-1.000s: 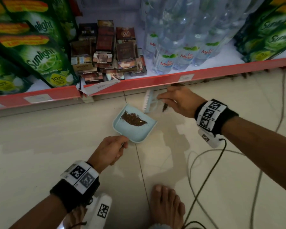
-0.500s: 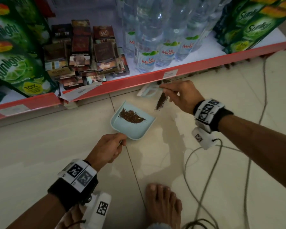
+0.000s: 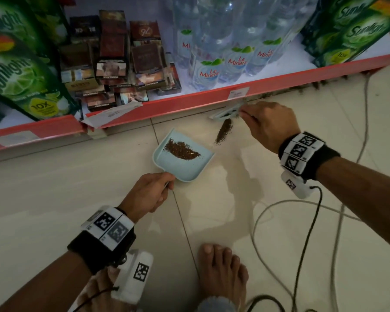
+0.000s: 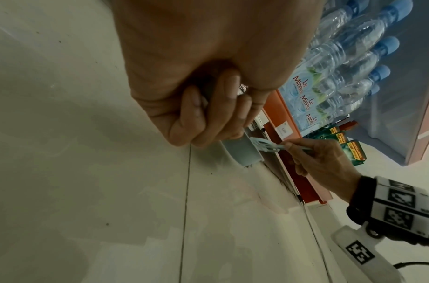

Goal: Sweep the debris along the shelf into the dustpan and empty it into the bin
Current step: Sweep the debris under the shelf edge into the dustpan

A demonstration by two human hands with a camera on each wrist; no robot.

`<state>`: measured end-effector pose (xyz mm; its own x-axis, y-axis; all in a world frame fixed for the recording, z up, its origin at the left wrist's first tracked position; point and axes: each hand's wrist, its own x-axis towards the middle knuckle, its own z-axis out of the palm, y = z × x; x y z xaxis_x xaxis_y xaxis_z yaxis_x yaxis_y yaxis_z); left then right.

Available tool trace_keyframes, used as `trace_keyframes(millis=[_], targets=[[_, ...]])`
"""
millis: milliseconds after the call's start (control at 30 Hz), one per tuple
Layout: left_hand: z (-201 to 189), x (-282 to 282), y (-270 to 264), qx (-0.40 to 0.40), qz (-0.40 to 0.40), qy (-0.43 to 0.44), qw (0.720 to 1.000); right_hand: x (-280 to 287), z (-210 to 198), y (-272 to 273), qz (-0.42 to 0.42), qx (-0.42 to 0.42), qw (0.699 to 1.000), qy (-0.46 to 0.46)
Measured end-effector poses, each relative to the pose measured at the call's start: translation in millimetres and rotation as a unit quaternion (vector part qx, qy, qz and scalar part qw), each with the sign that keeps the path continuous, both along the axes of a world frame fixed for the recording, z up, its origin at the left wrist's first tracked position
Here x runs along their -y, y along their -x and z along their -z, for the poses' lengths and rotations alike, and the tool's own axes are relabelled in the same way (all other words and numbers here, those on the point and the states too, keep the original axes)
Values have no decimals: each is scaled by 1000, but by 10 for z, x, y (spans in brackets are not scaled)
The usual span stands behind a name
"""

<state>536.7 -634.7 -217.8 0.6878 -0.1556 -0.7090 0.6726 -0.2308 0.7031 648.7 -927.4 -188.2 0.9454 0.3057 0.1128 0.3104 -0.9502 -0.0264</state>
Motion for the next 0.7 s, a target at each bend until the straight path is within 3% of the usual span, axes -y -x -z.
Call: trace_keyframes(millis=[167, 400, 533, 700], targets=[[-22, 141, -64, 0, 21, -1, 1000, -285, 7, -60, 34, 22, 999, -33], [-64, 184, -59, -2, 29, -5, 1000, -205, 66, -32, 52, -89, 995, -17], [-56, 115, -25, 2, 19, -2, 1000, 101, -77, 95, 7, -46, 999, 4], [-48, 122, -13, 5, 25, -1, 1000, 93, -85, -3, 40, 10, 998, -43]])
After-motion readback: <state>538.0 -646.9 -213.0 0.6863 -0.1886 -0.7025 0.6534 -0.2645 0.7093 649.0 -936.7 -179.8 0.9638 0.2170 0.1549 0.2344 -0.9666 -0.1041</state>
